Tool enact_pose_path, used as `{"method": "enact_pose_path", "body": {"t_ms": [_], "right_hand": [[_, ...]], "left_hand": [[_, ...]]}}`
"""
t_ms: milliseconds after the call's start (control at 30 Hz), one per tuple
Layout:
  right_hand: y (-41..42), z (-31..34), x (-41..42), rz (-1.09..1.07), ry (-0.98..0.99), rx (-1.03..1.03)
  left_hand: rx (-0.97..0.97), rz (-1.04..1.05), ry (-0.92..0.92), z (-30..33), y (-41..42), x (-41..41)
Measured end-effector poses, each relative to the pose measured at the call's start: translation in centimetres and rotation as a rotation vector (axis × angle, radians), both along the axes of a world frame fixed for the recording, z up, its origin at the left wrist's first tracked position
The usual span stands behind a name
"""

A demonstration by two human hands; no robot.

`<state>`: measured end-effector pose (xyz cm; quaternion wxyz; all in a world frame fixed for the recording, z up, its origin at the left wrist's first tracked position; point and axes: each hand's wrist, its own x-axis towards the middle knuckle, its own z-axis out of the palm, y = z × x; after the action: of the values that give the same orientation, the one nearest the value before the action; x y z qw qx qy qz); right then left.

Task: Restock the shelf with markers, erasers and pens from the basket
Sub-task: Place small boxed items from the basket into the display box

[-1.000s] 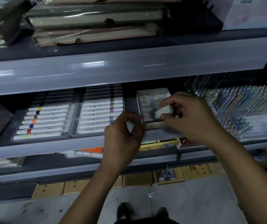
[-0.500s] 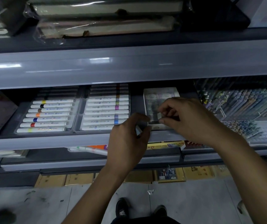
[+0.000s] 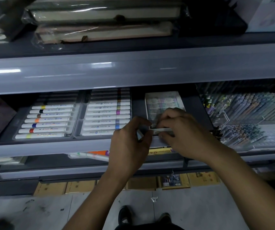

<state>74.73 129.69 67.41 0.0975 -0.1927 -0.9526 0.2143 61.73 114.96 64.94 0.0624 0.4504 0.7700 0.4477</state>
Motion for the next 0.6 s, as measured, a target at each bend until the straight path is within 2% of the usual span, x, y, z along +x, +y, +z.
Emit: {"method": "enact_pose_path", "body": {"t_ms": [200,400,467,567,600], "right_hand": [[-0.9,-0.3,0.4,-0.102,0.034,0.091],[-1.1,-0.2,0.5,-0.077,0.081,0.042],[-1.2,-0.1,0.7,-0.070,0.106,0.028],[-1.5,-0.1,0.9,-0.082,0.167,-0.008],[-1.6,-0.1,1.0,-0.091,0.186,-0.030]], "left_hand": [[0.013,0.004,-0.016,0.0,0.0,0.0],[0.007,-0.001,-0.065,-0.2,-0.2,0.1],[0.040,-0.022,-0.258,0.0,-0.2,0.2],[0.217,-0.127,-0.849,1.2,-0.5,0.0],[0.252,-0.143,-0.976,1.6,-0.5,-0.1]]}}
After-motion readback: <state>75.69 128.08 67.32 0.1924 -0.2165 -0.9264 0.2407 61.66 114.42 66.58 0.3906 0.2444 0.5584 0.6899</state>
